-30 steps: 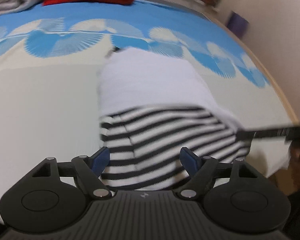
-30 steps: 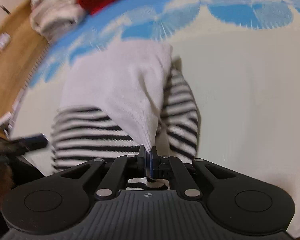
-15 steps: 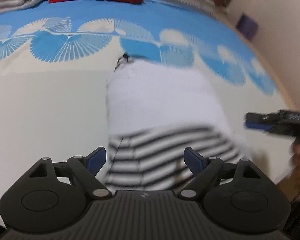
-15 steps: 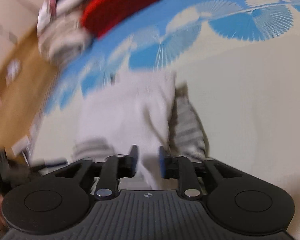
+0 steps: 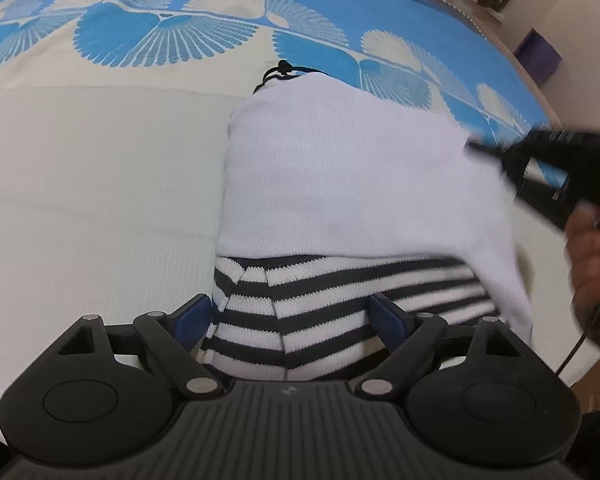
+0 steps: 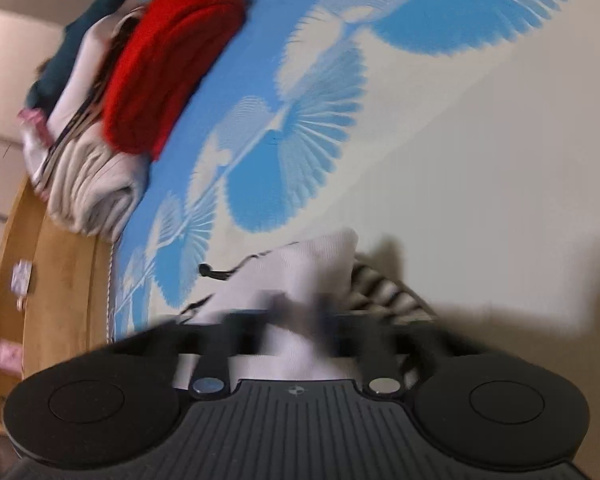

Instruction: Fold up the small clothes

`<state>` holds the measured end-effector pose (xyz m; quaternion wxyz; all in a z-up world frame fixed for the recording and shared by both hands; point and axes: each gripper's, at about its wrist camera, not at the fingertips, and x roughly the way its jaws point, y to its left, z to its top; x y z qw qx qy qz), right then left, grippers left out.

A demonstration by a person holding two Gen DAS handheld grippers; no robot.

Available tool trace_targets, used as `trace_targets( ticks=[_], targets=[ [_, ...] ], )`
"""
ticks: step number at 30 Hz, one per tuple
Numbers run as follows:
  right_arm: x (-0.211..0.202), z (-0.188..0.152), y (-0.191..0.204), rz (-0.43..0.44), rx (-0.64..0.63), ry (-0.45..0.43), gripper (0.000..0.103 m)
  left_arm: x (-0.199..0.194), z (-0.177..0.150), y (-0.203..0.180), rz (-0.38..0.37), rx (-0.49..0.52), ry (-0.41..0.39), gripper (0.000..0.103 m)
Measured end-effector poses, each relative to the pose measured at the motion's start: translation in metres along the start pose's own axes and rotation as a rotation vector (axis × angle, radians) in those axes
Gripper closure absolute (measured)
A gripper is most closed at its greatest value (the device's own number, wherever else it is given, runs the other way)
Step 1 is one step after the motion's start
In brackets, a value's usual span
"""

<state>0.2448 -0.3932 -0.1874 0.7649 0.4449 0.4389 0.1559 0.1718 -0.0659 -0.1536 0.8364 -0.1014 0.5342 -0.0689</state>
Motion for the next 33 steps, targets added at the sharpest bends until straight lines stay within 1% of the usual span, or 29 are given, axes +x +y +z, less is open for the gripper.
trace_targets(
  ticks=[2,3,4,5,6,7,8,9,10,11,12,13,15,16,17,18,19,20,22,25,28,29,30,31,32,33],
  targets=[
    [-0.015,0.008,0.004,0.096,0.01,-0.096,0.101,0.004,0.0,-0.004,0.006,0.025,0.012,0.01],
    [-0.021,0.012,0.004,0.113,0.001,-0.122,0.101,0.006,-0.001,-0.007,0.007,0.04,0.019,0.01],
    [-0.021,0.013,0.003,0.079,-0.012,-0.127,0.101,0.008,-0.003,-0.011,0.017,0.057,0.026,0.01],
    [-0.015,0.013,-0.002,-0.018,-0.025,-0.101,0.101,0.012,-0.005,-0.015,0.037,0.08,0.035,0.009],
    [-0.004,0.011,-0.008,-0.141,-0.039,-0.055,0.101,0.015,-0.006,-0.02,0.046,0.104,0.042,0.009],
    [0.008,0.007,-0.018,-0.246,-0.026,0.001,0.101,0.017,-0.008,-0.021,0.044,0.115,0.045,0.008],
    [0.013,0.003,-0.027,-0.277,0.012,0.024,0.1,0.018,-0.008,-0.021,0.042,0.117,0.05,0.008],
    [0.011,0.002,-0.032,-0.272,0.052,0.014,0.099,0.018,-0.008,-0.019,0.038,0.109,0.055,0.008],
    [0.005,0.002,-0.03,-0.273,0.056,-0.011,0.099,0.017,-0.007,-0.016,0.026,0.098,0.062,0.008],
    [-0.002,0.004,-0.023,-0.275,0.031,-0.04,0.095,0.015,-0.006,-0.013,0.009,0.087,0.069,0.008],
    [-0.011,0.005,-0.014,-0.276,-0.012,-0.077,0.094,0.012,-0.004,-0.009,-0.005,0.079,0.071,0.008],
    [-0.023,0.004,-0.005,-0.254,-0.06,-0.11,0.092,0.008,-0.002,-0.006,-0.015,0.073,0.064,0.008],
    [-0.042,-0.001,0.007,-0.17,-0.127,-0.134,0.076,-0.004,0.004,0.0,-0.022,0.061,0.015,0.008],
    [-0.049,-0.006,0.013,-0.114,-0.165,-0.119,0.073,-0.009,0.008,0.003,-0.029,0.051,-0.009,0.008],
    [-0.053,-0.014,0.019,-0.063,-0.215,-0.08,0.068,-0.014,0.013,0.007,-0.045,0.032,-0.036,0.008],
    [-0.051,-0.024,0.024,-0.047,-0.271,-0.014,0.058,-0.018,0.017,0.008,-0.057,0.014,-0.053,0.008],
    [-0.049,-0.034,0.026,-0.071,-0.318,0.044,0.054,-0.02,0.022,0.01,-0.067,-0.007,-0.067,0.008],
    [-0.046,-0.045,0.027,-0.113,-0.361,0.082,0.053,-0.02,0.028,0.012,-0.074,-0.03,-0.08,0.008],
    [-0.042,-0.06,0.023,-0.177,-0.395,0.129,0.053,-0.015,0.039,0.013,-0.089,-0.08,-0.095,0.008],
    [-0.041,-0.072,0.01,-0.24,-0.357,0.168,0.053,0.002,0.054,0.016,-0.114,-0.161,-0.086,0.008],
    [-0.05,-0.079,0.003,-0.254,-0.333,0.165,0.054,0.022,0.065,0.019,-0.116,-0.208,-0.073,0.008],
    [-0.054,-0.08,0.002,-0.249,-0.325,0.166,0.057,0.028,0.066,0.021,-0.115,-0.22,-0.073,0.008],
    [-0.055,-0.082,0.001,-0.239,-0.318,0.17,0.065,0.033,0.067,0.023,-0.124,-0.227,-0.075,0.01],
    [-0.051,-0.081,-0.001,-0.223,-0.309,0.177,0.07,0.039,0.068,0.025,-0.128,-0.224,-0.077,0.013],
    [-0.052,-0.081,-0.002,-0.21,-0.308,0.188,0.086,0.046,0.067,0.025,-0.118,-0.205,-0.072,0.013],
    [-0.052,-0.084,-0.002,-0.202,-0.317,0.198,0.1,0.053,0.066,0.026,-0.098,-0.186,-0.062,0.013]
  ],
)
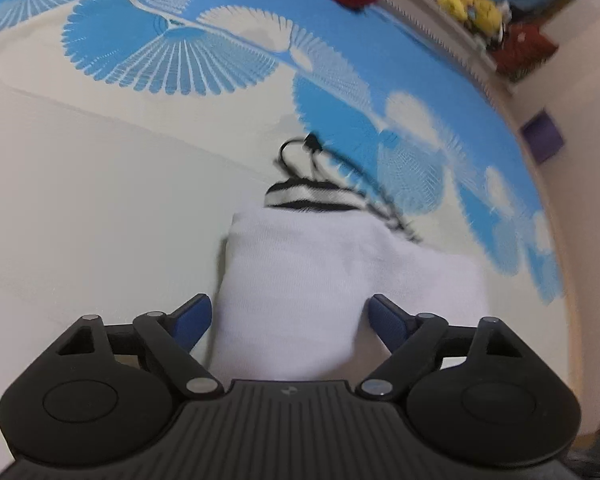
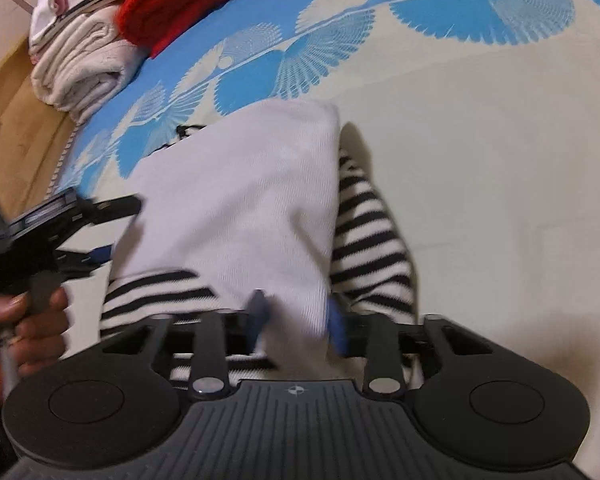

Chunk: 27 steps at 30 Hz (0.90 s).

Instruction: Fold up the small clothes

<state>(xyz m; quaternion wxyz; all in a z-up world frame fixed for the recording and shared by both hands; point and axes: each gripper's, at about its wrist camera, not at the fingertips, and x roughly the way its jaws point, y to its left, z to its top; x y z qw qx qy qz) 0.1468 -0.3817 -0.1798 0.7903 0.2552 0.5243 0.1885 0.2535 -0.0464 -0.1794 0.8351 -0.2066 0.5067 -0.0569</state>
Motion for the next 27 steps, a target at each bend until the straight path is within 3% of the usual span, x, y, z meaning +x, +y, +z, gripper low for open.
trace_targets(
  ticks=[4,8,12,14,16,17,19,21,22,24,26,27],
  targets=[
    [-0.003,-0.004,-0.008,-0.068,0.023,-0.011,0.101,0.006,0.003,0.005,0.0,0.006,0.024,0.011],
    [-0.012,0.0,-0.01,-0.087,0.037,-0.046,0.101,-0.04,0.004,-0.001,-0.021,0.042,-0.049,0.013],
    [-0.017,0.0,-0.006,-0.084,0.017,-0.062,0.101,-0.084,-0.03,-0.018,-0.039,0.295,-0.052,0.02],
    [-0.019,-0.001,-0.005,-0.084,0.008,-0.066,0.101,-0.085,-0.053,-0.023,-0.042,0.396,-0.024,0.03],
    [-0.019,-0.001,-0.005,-0.094,0.002,-0.059,0.101,-0.063,-0.077,-0.018,0.032,0.489,0.023,0.028],
    [-0.018,-0.002,-0.005,-0.099,0.001,-0.051,0.101,-0.054,-0.084,-0.011,0.049,0.499,0.039,0.021],
    [-0.015,-0.004,-0.001,-0.089,-0.005,-0.029,0.1,-0.056,-0.081,0.003,0.027,0.403,0.037,0.021],
    [-0.02,-0.006,0.003,-0.106,-0.011,-0.033,0.093,-0.073,-0.075,0.005,-0.011,0.341,0.021,0.025],
    [-0.027,-0.007,0.006,-0.118,-0.015,-0.064,0.091,-0.083,-0.076,0.003,-0.031,0.351,-0.004,0.025],
    [-0.038,-0.007,0.009,-0.087,-0.031,-0.105,0.076,-0.099,-0.082,-0.001,-0.079,0.38,-0.035,0.025],
    [-0.04,-0.011,0.012,-0.034,-0.056,-0.094,0.064,-0.096,-0.09,-0.003,-0.097,0.39,-0.004,0.024],
    [-0.035,-0.014,0.013,-0.032,-0.071,-0.063,0.056,-0.086,-0.098,-0.004,-0.067,0.409,0.045,0.024]
  ],
)
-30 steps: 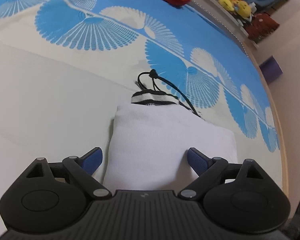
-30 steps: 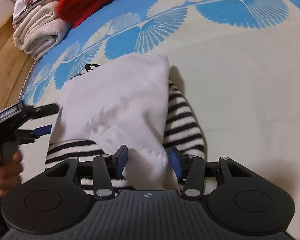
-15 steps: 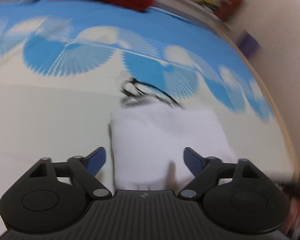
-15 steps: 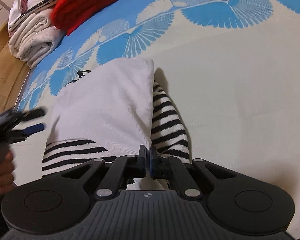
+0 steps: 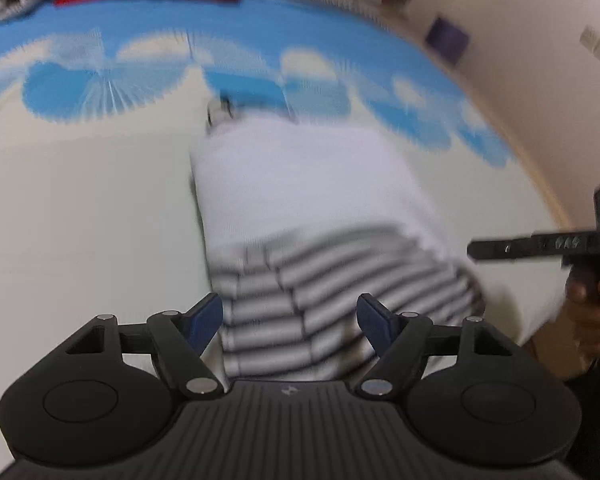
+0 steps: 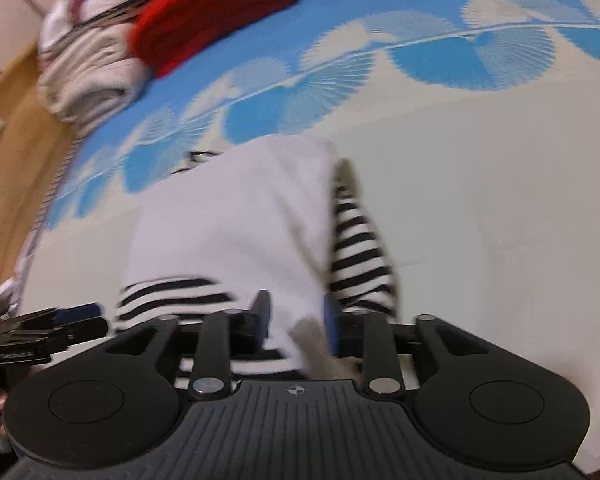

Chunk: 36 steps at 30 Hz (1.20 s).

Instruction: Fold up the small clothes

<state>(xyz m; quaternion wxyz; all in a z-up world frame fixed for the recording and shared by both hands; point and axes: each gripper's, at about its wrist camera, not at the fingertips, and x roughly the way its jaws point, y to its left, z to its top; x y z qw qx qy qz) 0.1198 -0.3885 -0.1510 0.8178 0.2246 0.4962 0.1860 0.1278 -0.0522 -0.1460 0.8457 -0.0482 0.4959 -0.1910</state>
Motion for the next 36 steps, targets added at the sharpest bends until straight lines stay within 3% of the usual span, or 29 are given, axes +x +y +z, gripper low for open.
trace_targets(
  ticks=[2,3,5,11,13,14,16,18,21,24,26,31,34,36],
  targets=[
    [0.016,-0.009,0.002,-0.044,-0.045,0.087,0.055,0.024,-0.014,-0.003,0.062,0.032,0.088,0.018],
    [0.024,-0.015,0.003,-0.079,-0.084,0.132,0.066,0.029,-0.019,0.001,0.052,0.017,0.083,0.018],
    [0.03,-0.02,-0.001,-0.089,-0.1,0.162,0.1,0.029,-0.022,0.009,0.019,-0.034,0.076,0.019],
    [0.012,-0.014,-0.022,-0.064,-0.018,0.127,0.1,0.022,-0.016,0.004,0.022,0.027,0.118,0.018],
    [0.013,-0.016,-0.016,-0.064,-0.063,0.145,0.099,0.022,-0.002,0.012,-0.016,-0.01,0.13,0.018],
    [0.012,-0.014,-0.014,-0.072,-0.063,0.143,0.092,0.019,0.006,0.019,-0.036,-0.041,0.111,0.018],
    [0.004,-0.006,-0.011,-0.081,-0.041,0.083,0.067,0.012,0.02,0.034,-0.052,-0.12,0.052,0.017],
    [-0.008,0.004,-0.013,-0.054,-0.006,-0.024,0.036,0.011,0.031,0.051,-0.062,-0.205,0.015,0.017],
    [-0.004,0.014,-0.022,-0.006,0.106,-0.084,0.024,0.022,0.042,0.079,-0.109,-0.354,-0.003,0.017],
    [0.022,0.019,-0.029,0.004,0.17,-0.038,0.023,0.041,0.049,0.096,-0.168,-0.464,0.008,0.017],
    [0.042,0.02,-0.031,-0.021,0.172,0.007,0.023,0.055,0.049,0.104,-0.214,-0.515,0.013,0.011],
    [0.069,0.018,-0.032,-0.033,0.19,0.056,0.022,0.081,0.042,0.114,-0.338,-0.603,-0.004,0.01],
    [0.07,0.017,-0.027,-0.024,0.17,0.043,0.03,0.092,0.041,0.107,-0.389,-0.608,-0.035,0.013],
    [0.073,0.015,-0.026,-0.013,0.173,0.032,0.045,0.095,0.046,0.095,-0.356,-0.588,-0.044,0.018]
  ],
)
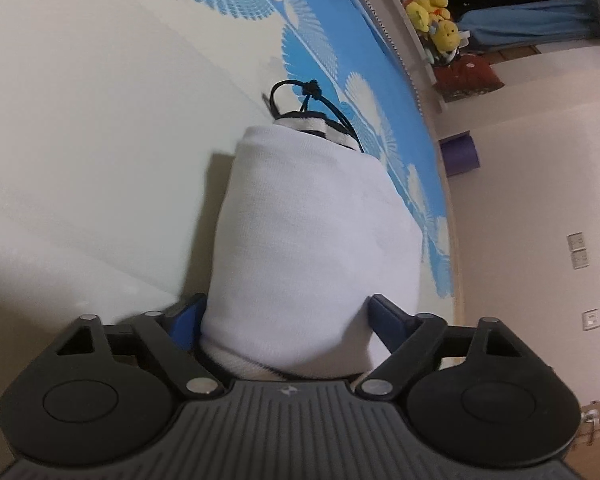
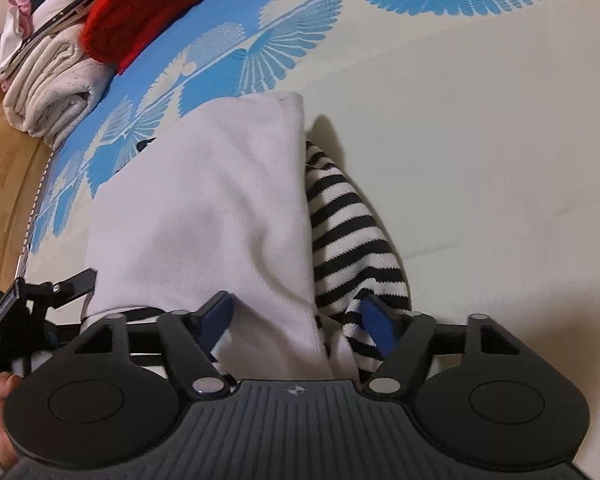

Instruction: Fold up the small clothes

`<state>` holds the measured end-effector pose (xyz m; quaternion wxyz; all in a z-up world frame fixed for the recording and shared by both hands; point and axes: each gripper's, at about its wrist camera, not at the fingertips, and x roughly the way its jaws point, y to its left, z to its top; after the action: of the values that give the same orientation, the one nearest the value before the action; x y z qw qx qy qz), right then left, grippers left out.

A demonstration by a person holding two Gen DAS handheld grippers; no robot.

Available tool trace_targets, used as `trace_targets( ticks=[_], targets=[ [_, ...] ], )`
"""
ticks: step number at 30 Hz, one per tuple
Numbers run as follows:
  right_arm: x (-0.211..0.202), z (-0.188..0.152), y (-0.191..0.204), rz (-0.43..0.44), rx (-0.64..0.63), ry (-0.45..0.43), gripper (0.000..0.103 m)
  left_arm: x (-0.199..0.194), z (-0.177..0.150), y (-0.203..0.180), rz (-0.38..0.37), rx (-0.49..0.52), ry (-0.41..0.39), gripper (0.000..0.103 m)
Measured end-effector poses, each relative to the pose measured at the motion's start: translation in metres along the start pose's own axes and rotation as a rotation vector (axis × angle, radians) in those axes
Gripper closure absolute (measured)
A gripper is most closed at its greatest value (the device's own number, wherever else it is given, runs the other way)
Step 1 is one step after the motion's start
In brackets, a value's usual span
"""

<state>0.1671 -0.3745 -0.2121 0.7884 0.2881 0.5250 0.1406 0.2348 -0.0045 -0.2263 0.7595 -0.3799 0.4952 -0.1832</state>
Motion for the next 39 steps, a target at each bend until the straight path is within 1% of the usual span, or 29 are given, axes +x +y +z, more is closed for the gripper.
trace_targets(
  ticks=[1,2,3,4,5,8,11,15,16,18,19,20,21,22,24,25,26,27,28,29,31,33,34,35,36,37,38,39],
  targets=[
    [0.0,-0.001,0.0,0.012,0.007,-0.011,0.053,0.0,0.0,-0.007,0.023,0.021,-0.006,0.026],
    [-0.002,0.0,0.0,0.028,0.016,-0.024,0.077,0.001,0.0,-0.016,0.044,0.052,-0.012,0.04],
    [-0.005,0.0,-0.001,0.045,0.029,-0.038,0.096,-0.002,0.001,-0.027,0.067,0.09,-0.017,0.046],
    [-0.008,0.001,0.0,0.057,0.043,-0.055,0.096,-0.004,0.003,-0.039,0.087,0.125,-0.019,0.053],
    [-0.01,0.001,0.001,0.057,0.046,-0.07,0.096,-0.008,0.005,-0.051,0.1,0.161,-0.019,0.057],
    [-0.014,0.002,0.008,0.075,0.063,-0.109,0.097,-0.025,0.015,-0.091,0.117,0.285,-0.021,0.059],
    [-0.016,0.01,0.019,0.109,0.089,-0.167,0.098,-0.04,0.036,-0.125,0.136,0.395,-0.04,0.061],
    [-0.018,0.038,0.039,0.162,0.123,-0.283,0.098,-0.057,0.077,-0.145,0.135,0.465,-0.075,0.061],
    [-0.018,0.047,0.045,0.173,0.129,-0.317,0.098,-0.058,0.088,-0.145,0.138,0.474,-0.086,0.061],
    [-0.017,0.061,0.058,0.189,0.126,-0.364,0.099,-0.064,0.113,-0.136,0.135,0.459,-0.1,0.06],
    [-0.013,0.069,0.068,0.188,0.109,-0.378,0.099,-0.067,0.122,-0.129,0.13,0.443,-0.104,0.057],
    [-0.008,0.075,0.076,0.186,0.095,-0.38,0.099,-0.066,0.134,-0.114,0.125,0.409,-0.109,0.052],
    [-0.001,0.079,0.083,0.179,0.082,-0.375,0.099,-0.065,0.145,-0.097,0.128,0.375,-0.118,0.049],
    [0.008,0.081,0.091,0.156,0.065,-0.366,0.099,-0.065,0.154,-0.08,0.158,0.336,-0.129,0.045],
    [0.031,0.089,0.1,0.097,0.058,-0.321,0.099,-0.065,0.168,-0.048,0.272,0.221,-0.131,0.045],
    [0.043,0.092,0.101,0.075,0.061,-0.286,0.099,-0.068,0.172,-0.04,0.296,0.184,-0.126,0.045],
    [0.053,0.093,0.104,0.03,0.048,-0.261,0.099,-0.071,0.172,-0.037,0.289,0.176,-0.126,0.045],
    [0.059,0.093,0.106,-0.026,0.031,-0.247,0.095,-0.075,0.171,-0.038,0.274,0.189,-0.117,0.045],
    [0.063,0.095,0.108,-0.08,0.022,-0.241,0.095,-0.077,0.168,-0.041,0.264,0.212,-0.101,0.041],
    [0.064,0.095,0.107,-0.091,0.026,-0.239,0.094,-0.076,0.165,-0.044,0.258,0.235,-0.077,0.032],
    [0.058,0.095,0.107,-0.062,0.053,-0.239,0.086,-0.069,0.156,-0.05,0.258,0.272,0.0,0.027],
    [0.047,0.093,0.109,-0.021,0.048,-0.252,0.065,-0.056,0.147,-0.049,0.274,0.307,0.069,0.027],
    [0.045,0.091,0.113,-0.004,0.027,-0.251,0.061,-0.048,0.143,-0.049,0.306,0.33,0.085,0.028],
    [0.045,0.089,0.117,0.011,-0.002,-0.243,0.052,-0.039,0.137,-0.048,0.366,0.372,0.092,0.028],
    [0.048,0.086,0.119,0.013,-0.036,-0.218,0.05,-0.028,0.132,-0.044,0.432,0.422,0.104,0.026],
    [0.056,0.082,0.119,-0.012,-0.073,-0.16,0.05,-0.021,0.129,-0.039,0.457,0.448,0.116,0.023],
    [0.067,0.078,0.118,-0.059,-0.099,-0.101,0.053,-0.02,0.13,-0.033,0.46,0.431,0.119,0.021],
    [0.074,0.073,0.115,-0.116,-0.112,-0.06,0.053,-0.022,0.132,-0.027,0.445,0.388,0.122,0.022]
  ],
)
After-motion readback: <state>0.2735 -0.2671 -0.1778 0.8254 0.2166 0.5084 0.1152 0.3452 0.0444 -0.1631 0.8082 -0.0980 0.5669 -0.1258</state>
